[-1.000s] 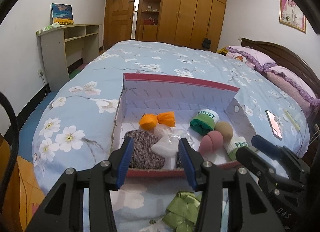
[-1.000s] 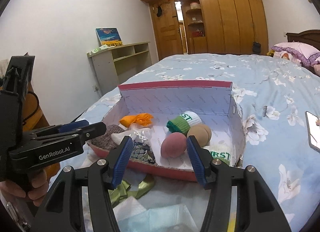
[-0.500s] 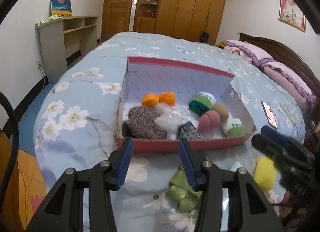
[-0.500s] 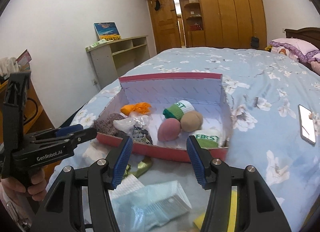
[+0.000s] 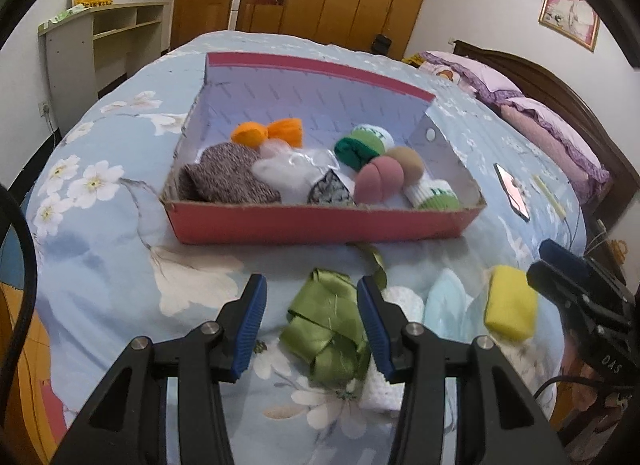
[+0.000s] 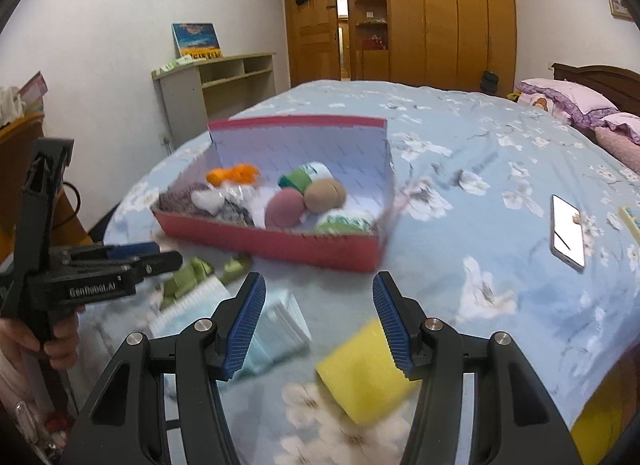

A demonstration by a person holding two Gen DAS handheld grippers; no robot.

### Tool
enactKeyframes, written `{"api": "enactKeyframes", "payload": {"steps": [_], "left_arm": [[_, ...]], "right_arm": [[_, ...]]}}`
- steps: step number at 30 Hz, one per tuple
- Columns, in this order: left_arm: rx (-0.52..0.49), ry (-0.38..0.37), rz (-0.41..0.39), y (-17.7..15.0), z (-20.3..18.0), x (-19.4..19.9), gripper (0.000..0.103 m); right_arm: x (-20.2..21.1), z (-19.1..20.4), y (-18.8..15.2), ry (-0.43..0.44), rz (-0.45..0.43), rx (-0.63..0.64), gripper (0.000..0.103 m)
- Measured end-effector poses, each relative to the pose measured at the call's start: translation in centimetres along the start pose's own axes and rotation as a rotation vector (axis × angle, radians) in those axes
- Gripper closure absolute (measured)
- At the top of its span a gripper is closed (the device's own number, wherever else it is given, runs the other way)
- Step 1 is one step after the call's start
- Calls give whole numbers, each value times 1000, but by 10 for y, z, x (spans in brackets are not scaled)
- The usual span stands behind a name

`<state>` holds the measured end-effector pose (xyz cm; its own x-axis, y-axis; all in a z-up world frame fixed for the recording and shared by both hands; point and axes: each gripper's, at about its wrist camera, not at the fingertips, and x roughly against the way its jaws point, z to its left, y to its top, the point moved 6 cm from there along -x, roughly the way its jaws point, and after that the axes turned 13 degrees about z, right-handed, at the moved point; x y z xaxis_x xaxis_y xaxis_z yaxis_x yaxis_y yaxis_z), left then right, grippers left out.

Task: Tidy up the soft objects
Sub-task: 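Withdraw both tools from the box back toward the pile, then grasp the green satin ribbon with the left tool while the right tool grasps the yellow sponge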

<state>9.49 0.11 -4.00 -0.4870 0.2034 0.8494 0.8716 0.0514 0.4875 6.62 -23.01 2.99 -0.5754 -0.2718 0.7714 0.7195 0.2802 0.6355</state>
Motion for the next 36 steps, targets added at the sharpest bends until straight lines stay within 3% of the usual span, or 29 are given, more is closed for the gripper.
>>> {"api": "enactKeyframes", "payload": {"steps": [6,11,18,27,31,36], "left_arm": [[-7,-26,42,-5,-7,-14,53],[-17,3,67,-9,-11,-28,53],[-42,53,56,-10,-15,-35,53],[-23,44,55,-11,-12,-38,53],[-7,41,59,-12,-10,-38,53],[-9,57,56,-14,-9,-37,53]], "right_arm": [[3,-9,-25,-55,39,49,46],[-2,-19,-38,-80,56,39,46],[-20,-38,-46,-59,68,-42,46],[-24,-47,-56,10,73,-155,43],[-17,-45,-58,-9,65,-146,43],[-33,-48,-59,81,89,-216,43]]}}
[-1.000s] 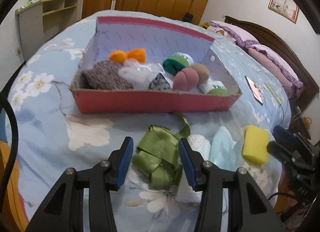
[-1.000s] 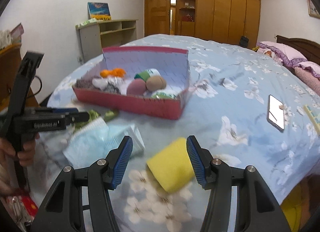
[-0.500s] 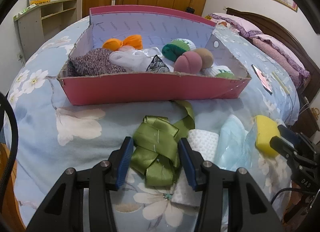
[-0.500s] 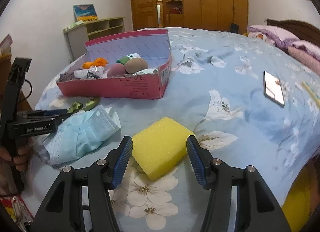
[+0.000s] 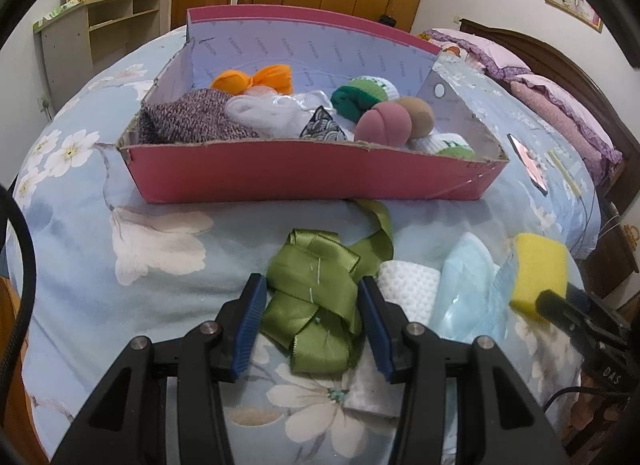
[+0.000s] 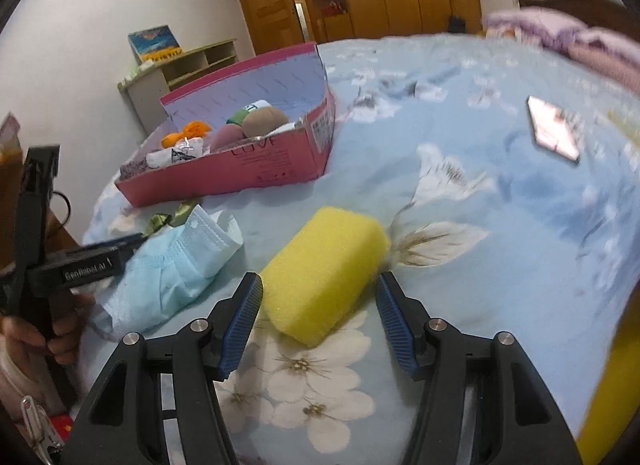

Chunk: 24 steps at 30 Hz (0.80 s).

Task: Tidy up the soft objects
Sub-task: 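Grasp the green satin ribbon with the left tool while the right tool grasps the yellow sponge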

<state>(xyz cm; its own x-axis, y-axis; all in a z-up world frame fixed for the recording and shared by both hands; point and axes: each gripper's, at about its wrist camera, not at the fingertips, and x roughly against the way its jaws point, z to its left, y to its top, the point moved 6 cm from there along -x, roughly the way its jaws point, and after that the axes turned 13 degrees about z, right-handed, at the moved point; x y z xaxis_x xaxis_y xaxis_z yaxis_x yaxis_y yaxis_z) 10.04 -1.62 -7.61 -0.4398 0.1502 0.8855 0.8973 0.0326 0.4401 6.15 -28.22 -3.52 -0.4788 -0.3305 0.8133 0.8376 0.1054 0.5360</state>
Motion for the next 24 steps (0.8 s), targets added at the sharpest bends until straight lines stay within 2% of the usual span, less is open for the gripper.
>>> {"api": "enactKeyframes", "payload": {"steps": [3,7,10,12,14,17,24], "left_arm": [[-7,8,-5,0,-2,-1,53],[-10,10,-7,0,-3,-1,53],[-19,20,-7,1,-4,-2,54],[-27,25,-8,1,-6,-1,61],[-34,24,-10,2,-7,1,72],[-44,14,-13,3,-9,5,79],[-30,-23,-44,3,-5,22,83]], "right_arm": [[-7,1,-1,33,-11,-31,43],[-8,8,-3,14,-31,-10,44],[-8,8,-5,24,-43,-14,51],[-6,9,-6,45,-49,-10,63],[-5,10,-6,49,-51,-1,65],[-1,15,-7,31,-68,25,66],[12,24,-5,0,-120,78,68]]}}
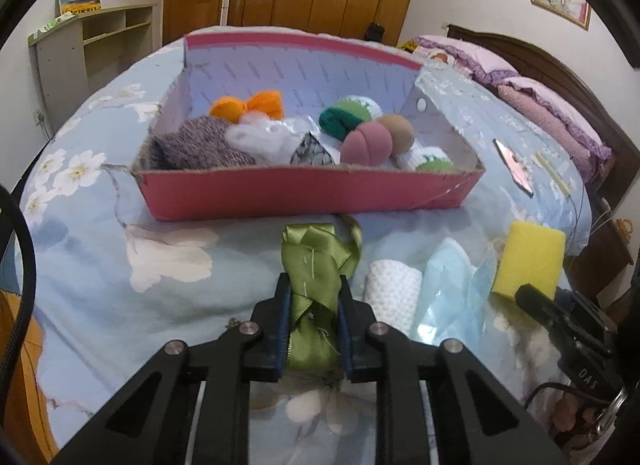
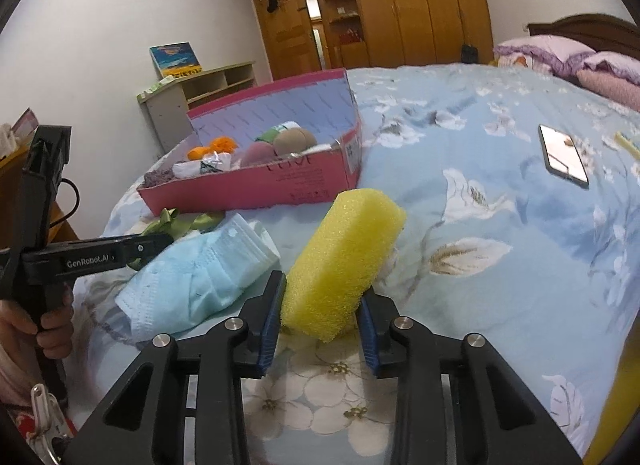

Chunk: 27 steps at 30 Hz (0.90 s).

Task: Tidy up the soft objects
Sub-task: 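Grasp the green satin ribbon with the left tool while the right tool grasps the yellow sponge, then carry the green ribbon and yellow sponge over the pink box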

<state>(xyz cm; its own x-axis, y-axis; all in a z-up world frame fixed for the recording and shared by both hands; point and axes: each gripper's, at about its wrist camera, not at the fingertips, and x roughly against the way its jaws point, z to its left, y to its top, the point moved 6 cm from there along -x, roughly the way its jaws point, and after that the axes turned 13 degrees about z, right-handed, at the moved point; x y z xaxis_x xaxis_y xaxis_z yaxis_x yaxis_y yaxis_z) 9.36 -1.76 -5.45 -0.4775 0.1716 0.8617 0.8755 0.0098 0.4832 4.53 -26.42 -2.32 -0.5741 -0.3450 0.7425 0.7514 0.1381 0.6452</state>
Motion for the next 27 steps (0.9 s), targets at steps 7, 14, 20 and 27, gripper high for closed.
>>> {"api": "enactKeyframes", "payload": {"steps": [7,14,20,27], "left_arm": [[7,3,-55,7,4,22,83],[24,7,-120,15,12,46,83],[24,21,-176,26,17,68,83],[20,34,-238,45,20,89,83]], "right_arm": [[4,8,4,-7,-17,39,68],[12,16,8,-19,-38,77,68],[15,25,14,-17,-45,111,68],[18,33,20,-11,-53,139,68]]}}
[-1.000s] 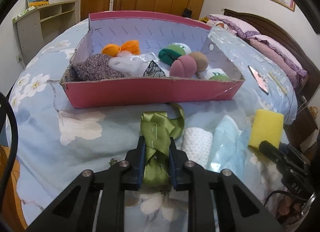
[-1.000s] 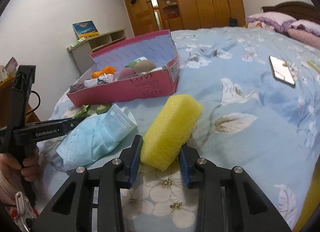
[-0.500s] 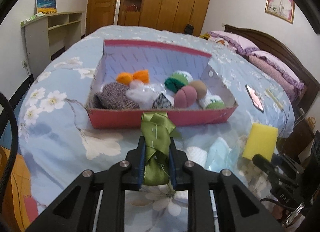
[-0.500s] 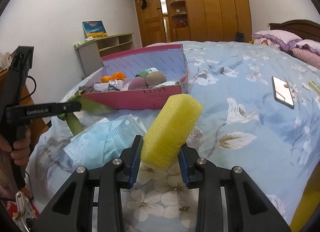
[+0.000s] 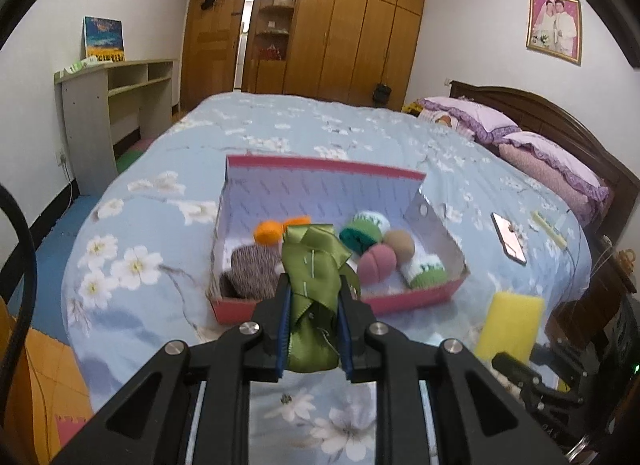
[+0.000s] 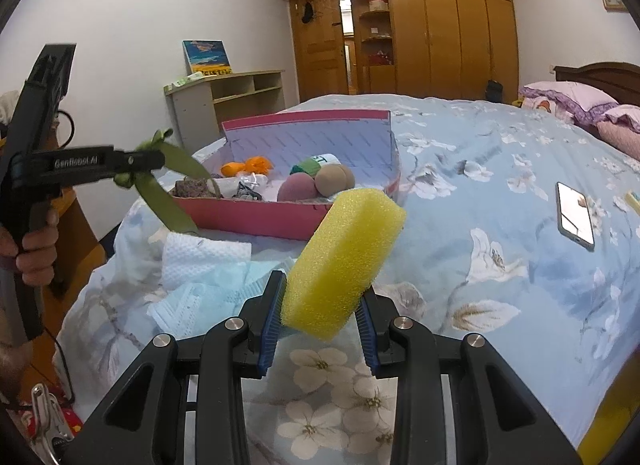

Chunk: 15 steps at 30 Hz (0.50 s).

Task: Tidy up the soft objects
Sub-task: 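Carry the green ribbon and yellow sponge over the pink box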

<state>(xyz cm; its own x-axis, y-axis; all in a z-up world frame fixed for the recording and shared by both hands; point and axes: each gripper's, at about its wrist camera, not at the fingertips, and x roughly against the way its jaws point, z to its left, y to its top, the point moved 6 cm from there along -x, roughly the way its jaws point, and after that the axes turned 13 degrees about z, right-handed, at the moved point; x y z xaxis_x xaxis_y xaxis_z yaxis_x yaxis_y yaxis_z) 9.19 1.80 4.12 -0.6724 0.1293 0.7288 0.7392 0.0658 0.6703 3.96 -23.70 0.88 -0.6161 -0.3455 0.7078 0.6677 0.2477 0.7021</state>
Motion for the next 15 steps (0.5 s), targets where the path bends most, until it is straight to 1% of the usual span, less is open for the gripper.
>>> {"api": "enactKeyframes", "payload": {"steps": [7,15], "left_arm": [[-8,32,-50,25,3,9,83],[-17,62,-54,38,5,-1,83]], "right_arm": [[-1,6,5,9,0,17,68],[-3,13,13,15,-4,40,68]]}}
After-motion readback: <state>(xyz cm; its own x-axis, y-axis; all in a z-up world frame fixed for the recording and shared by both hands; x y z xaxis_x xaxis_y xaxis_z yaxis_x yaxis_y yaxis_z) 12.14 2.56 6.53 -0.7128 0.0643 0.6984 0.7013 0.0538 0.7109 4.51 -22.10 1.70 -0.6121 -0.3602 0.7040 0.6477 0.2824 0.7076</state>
